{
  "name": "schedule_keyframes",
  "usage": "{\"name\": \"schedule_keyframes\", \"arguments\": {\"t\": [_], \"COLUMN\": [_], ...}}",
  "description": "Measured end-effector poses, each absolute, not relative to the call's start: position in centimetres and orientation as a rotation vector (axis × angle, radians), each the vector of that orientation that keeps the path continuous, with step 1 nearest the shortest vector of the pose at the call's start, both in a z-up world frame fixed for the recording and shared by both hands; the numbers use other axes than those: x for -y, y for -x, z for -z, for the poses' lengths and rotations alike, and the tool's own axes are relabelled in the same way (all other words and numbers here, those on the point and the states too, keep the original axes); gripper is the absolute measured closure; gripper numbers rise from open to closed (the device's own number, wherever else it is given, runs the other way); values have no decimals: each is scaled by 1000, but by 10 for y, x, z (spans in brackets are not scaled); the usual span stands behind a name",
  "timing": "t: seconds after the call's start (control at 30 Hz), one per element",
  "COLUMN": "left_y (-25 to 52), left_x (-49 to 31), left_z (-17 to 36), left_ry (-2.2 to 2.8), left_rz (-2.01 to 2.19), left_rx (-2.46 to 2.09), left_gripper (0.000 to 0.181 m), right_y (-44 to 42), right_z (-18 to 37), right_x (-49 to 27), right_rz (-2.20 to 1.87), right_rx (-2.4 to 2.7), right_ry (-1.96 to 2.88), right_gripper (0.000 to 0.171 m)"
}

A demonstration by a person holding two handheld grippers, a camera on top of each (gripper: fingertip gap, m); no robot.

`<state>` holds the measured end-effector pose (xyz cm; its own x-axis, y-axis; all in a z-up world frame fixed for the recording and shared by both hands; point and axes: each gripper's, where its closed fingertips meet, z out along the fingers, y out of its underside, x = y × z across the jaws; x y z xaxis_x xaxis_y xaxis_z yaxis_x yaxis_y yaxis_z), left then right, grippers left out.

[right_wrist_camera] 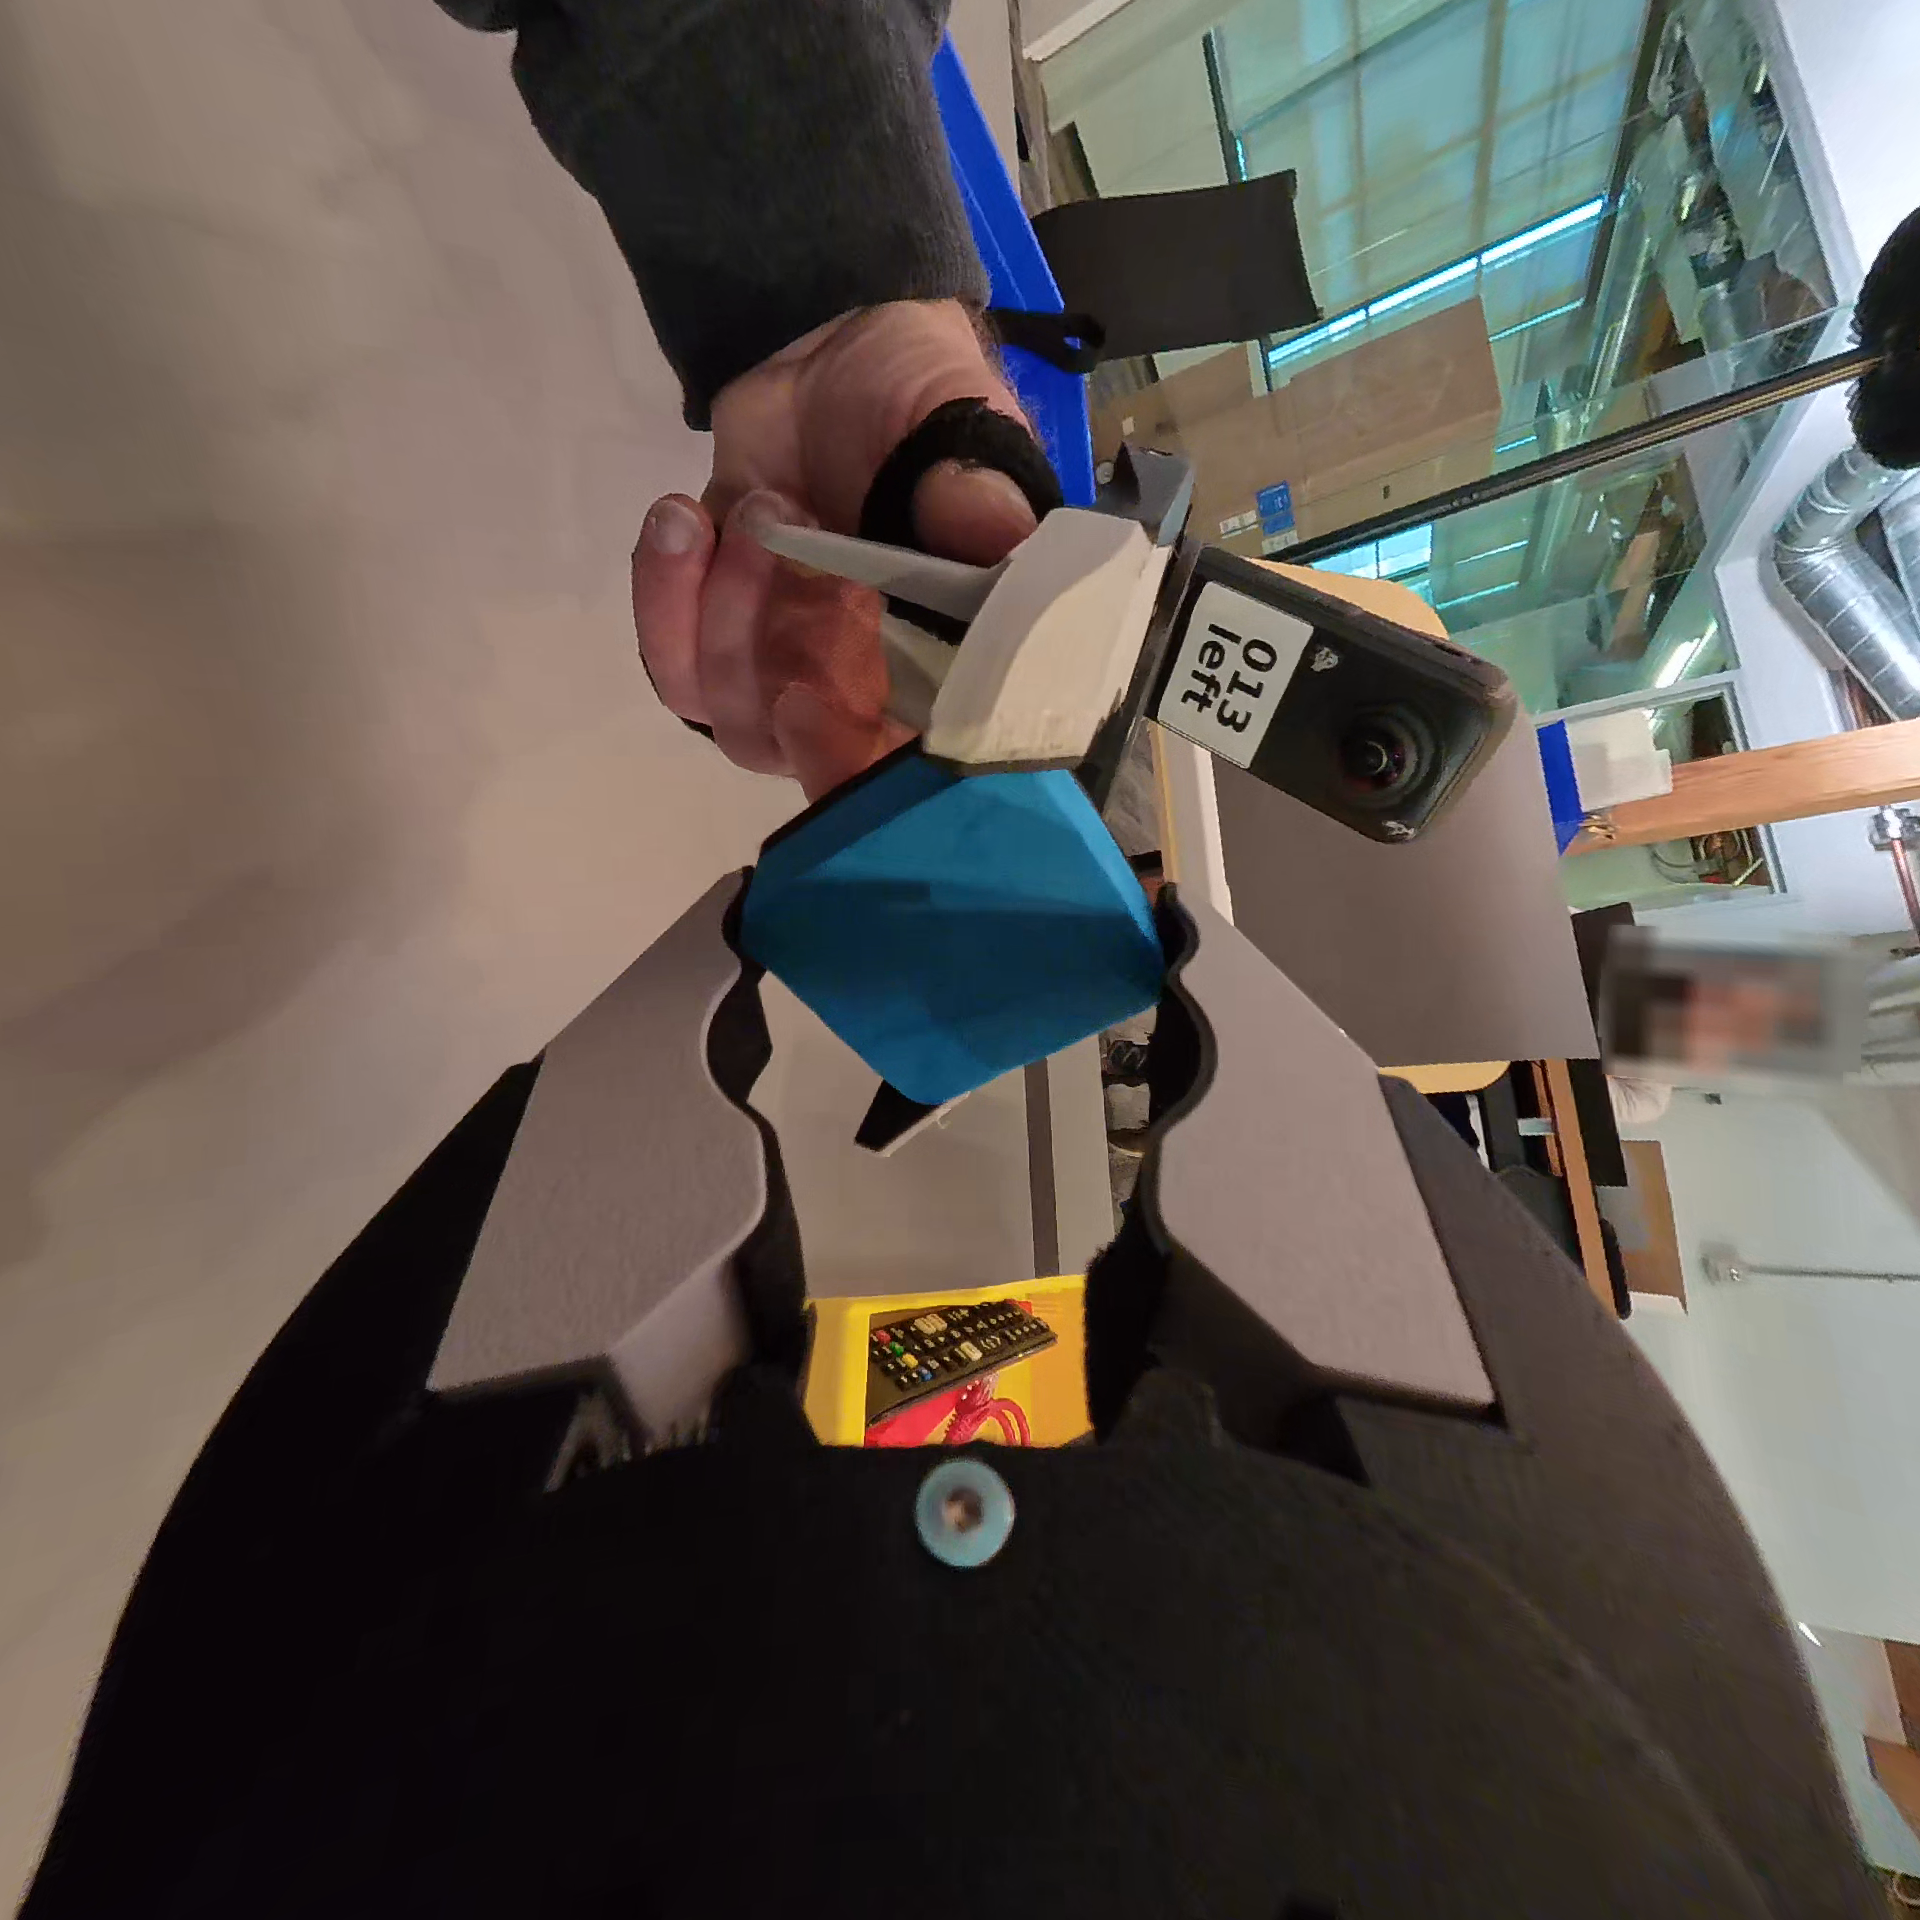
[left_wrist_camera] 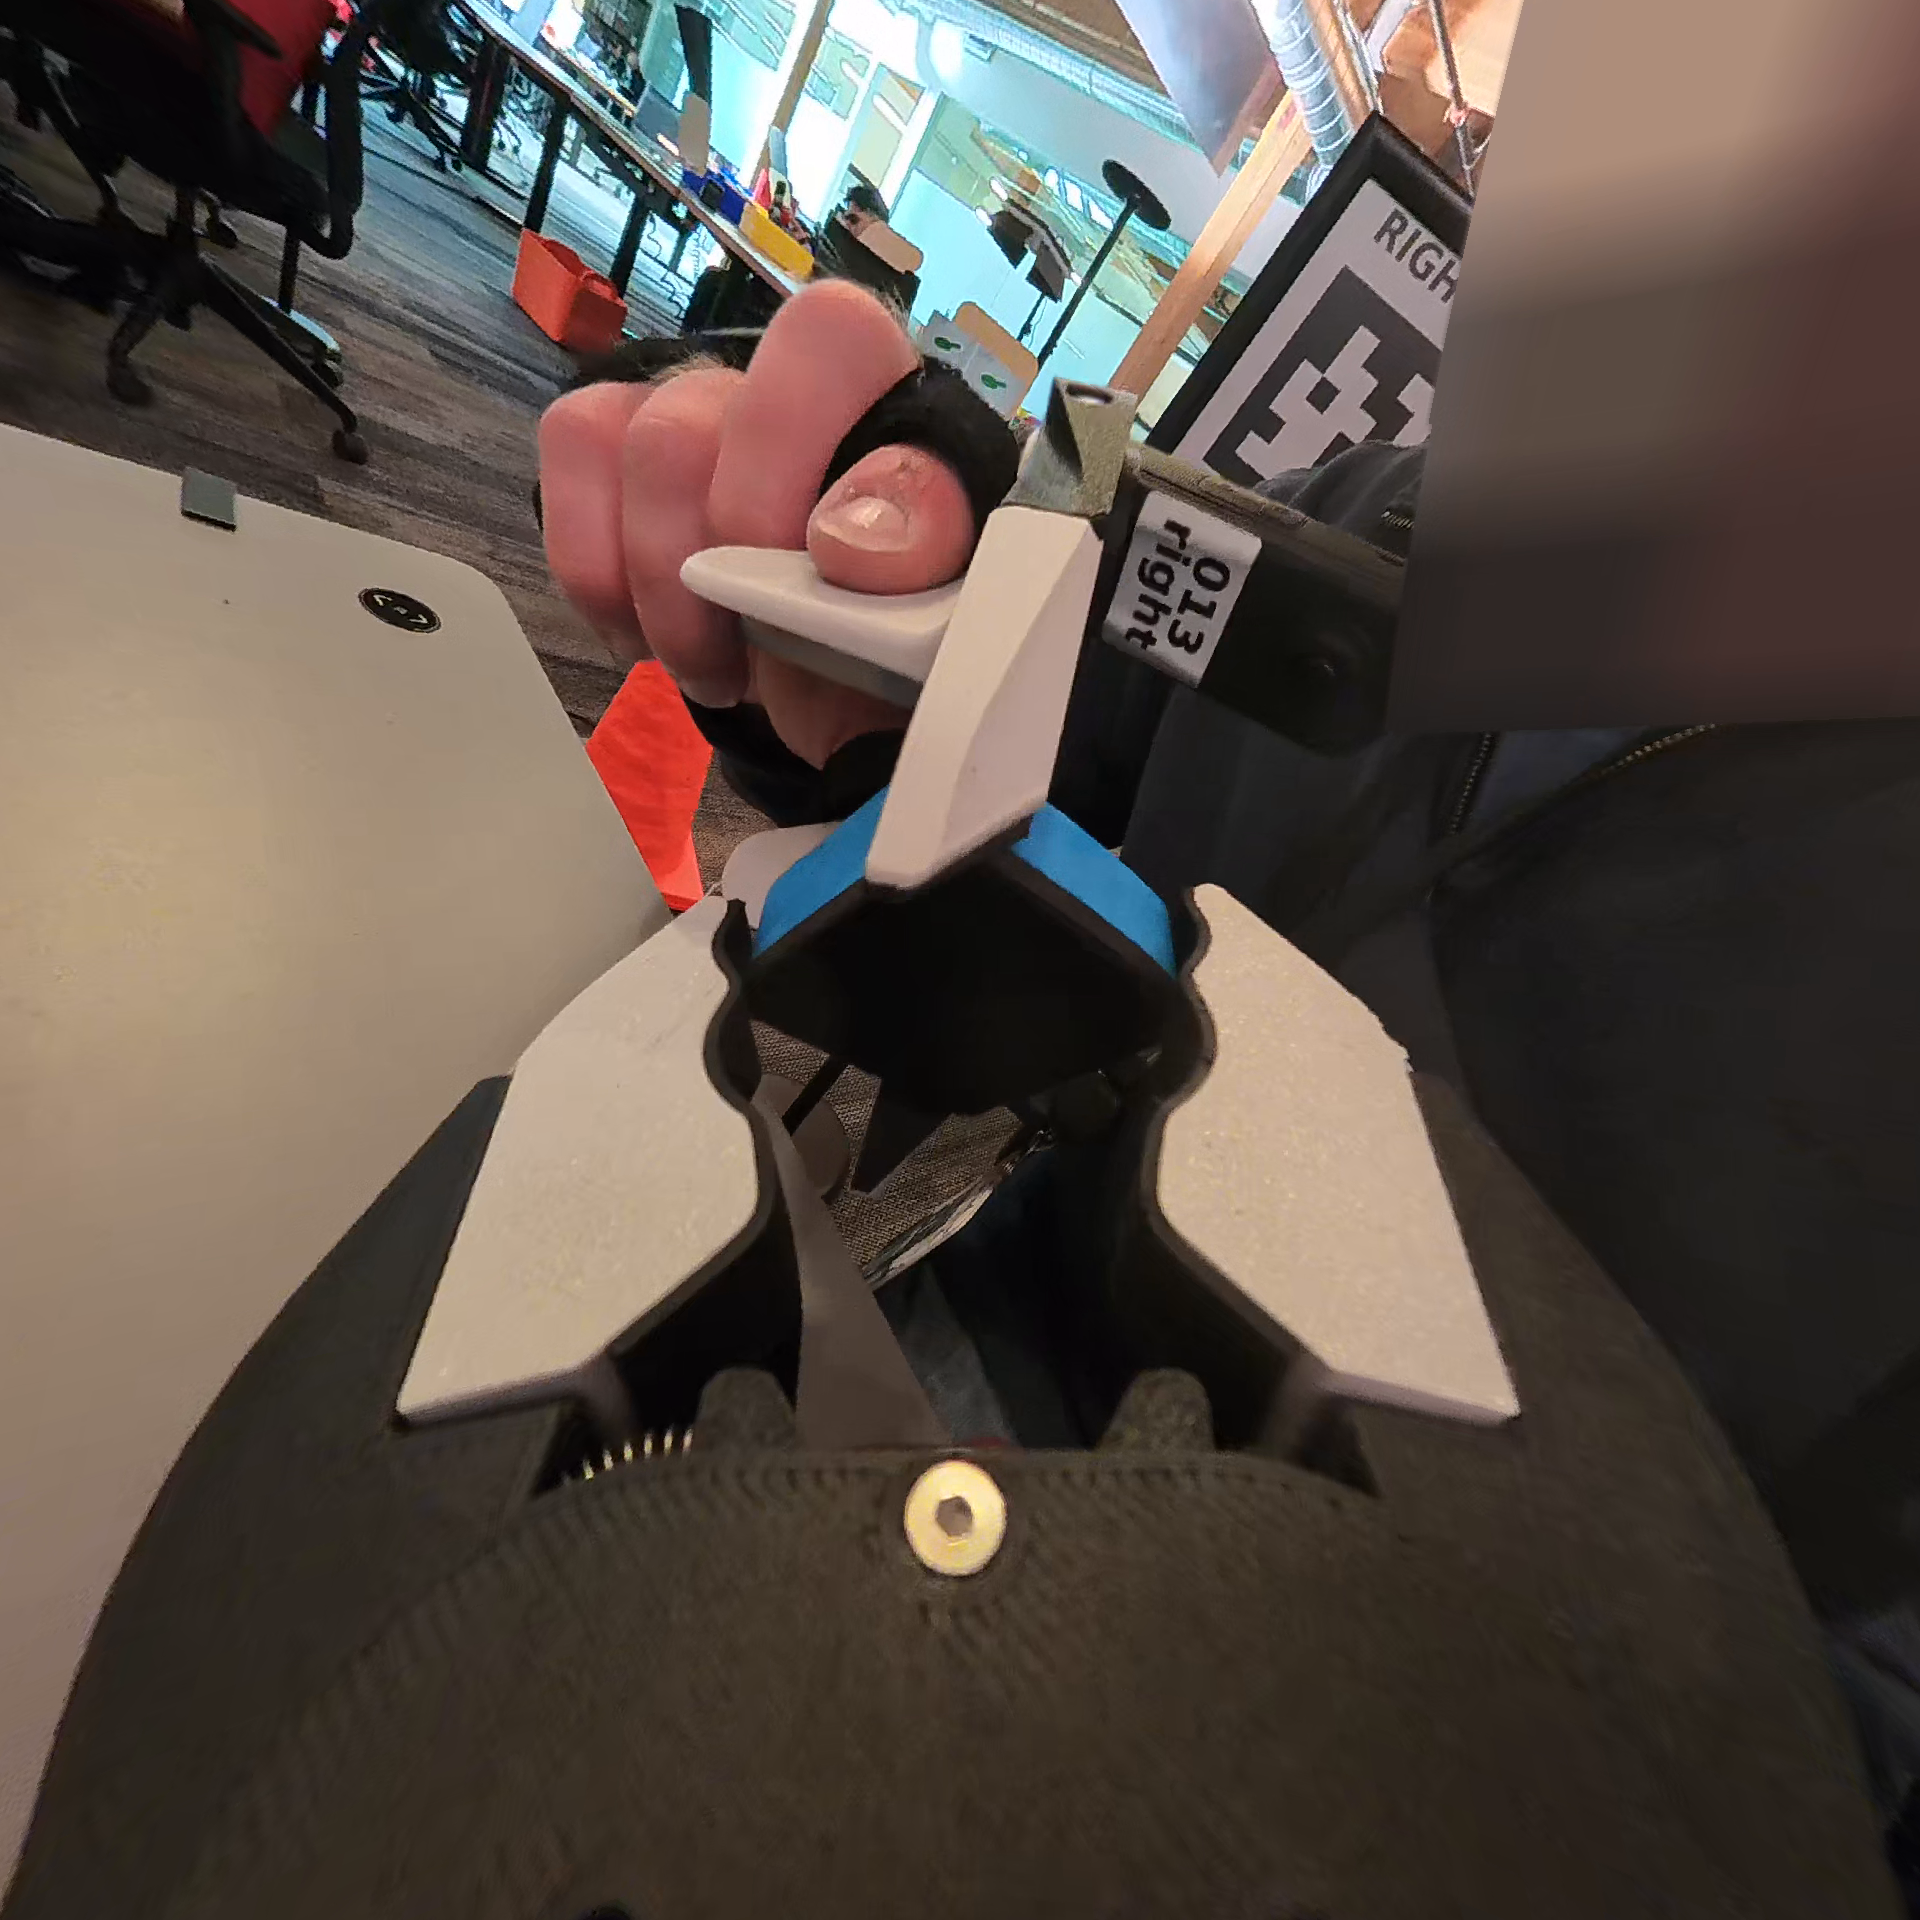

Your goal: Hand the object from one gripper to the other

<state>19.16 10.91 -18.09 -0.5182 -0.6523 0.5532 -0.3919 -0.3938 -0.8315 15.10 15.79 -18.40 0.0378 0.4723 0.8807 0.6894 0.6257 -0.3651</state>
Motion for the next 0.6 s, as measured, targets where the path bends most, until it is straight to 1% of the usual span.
{"name": "schedule_keyframes", "arguments": {"t": [0.17,0.3,0.47,0.6], "left_y": [-196,-199,-200,-202], "left_x": [-123,-136,-149,-145], "left_z": [170,161,156,148], "left_ry": [1421,1423,1413,1342], "left_rz": [2011,1975,2058,2119], "left_rx": [-1494,-1307,-956,-797], "left_gripper": [104,92,81,82], "right_y": [-160,-174,-179,-175], "right_z": [163,139,132,135], "right_x": [-175,-182,-183,-182], "right_rz": [254,289,335,362], "right_rx": [1406,1165,968,904], "right_ry": [1011,993,971,962], "right_gripper": [100,100,101,100]}}
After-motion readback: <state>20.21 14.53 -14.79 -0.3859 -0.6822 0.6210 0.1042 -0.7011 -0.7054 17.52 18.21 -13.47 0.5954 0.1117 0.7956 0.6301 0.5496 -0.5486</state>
